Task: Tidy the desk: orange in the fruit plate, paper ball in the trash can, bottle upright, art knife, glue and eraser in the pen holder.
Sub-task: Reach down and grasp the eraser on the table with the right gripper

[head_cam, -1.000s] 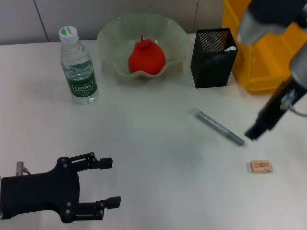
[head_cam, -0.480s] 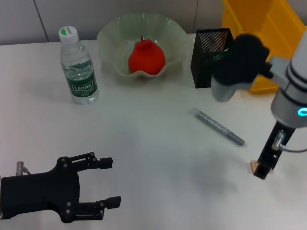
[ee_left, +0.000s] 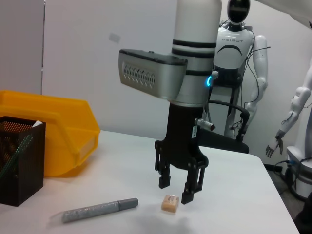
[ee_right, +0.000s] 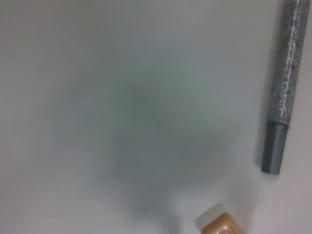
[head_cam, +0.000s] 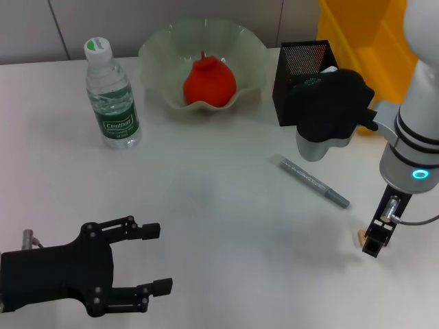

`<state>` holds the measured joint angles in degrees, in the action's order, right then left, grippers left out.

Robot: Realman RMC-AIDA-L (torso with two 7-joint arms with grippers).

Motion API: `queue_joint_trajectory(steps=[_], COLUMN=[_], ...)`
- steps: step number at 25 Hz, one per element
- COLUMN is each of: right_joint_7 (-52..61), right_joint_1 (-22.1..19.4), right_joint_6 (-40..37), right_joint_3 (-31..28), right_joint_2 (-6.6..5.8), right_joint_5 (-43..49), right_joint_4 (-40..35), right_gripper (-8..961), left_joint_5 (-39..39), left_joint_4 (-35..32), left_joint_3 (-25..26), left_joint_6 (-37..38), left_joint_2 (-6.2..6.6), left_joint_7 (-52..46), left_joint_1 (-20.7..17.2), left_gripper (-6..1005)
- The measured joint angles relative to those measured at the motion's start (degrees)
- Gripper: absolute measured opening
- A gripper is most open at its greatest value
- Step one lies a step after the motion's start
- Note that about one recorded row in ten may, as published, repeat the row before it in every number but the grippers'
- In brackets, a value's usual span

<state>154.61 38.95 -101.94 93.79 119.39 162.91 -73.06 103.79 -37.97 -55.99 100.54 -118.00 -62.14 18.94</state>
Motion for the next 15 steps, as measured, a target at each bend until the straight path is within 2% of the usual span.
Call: queue_joint_trajectory(steps=[6,15], right_joint_7=[-0.84,-0.57], right_joint_1=[-0.52,-0.64], right_joint_6=[3.58,3.95], right_joint_3=[-0.11,0.44], right_joint_2=[-0.03,-0.03], right_joint_5=[-1.16,-1.29], right_joint_4=[2.92,3.10], right_gripper=[607,605], left_joint_5=[0.01,0.01], left_joint_4=[0.00,0.00], left_joint_3=[0.01,0.06], left_joint_6=[0.00,0.00], left_joint_2=[-0.03,-0.03], left_joint_7=[0.00,-0.09], left_joint_1=[0.04,0.04], left_gripper=[814,814])
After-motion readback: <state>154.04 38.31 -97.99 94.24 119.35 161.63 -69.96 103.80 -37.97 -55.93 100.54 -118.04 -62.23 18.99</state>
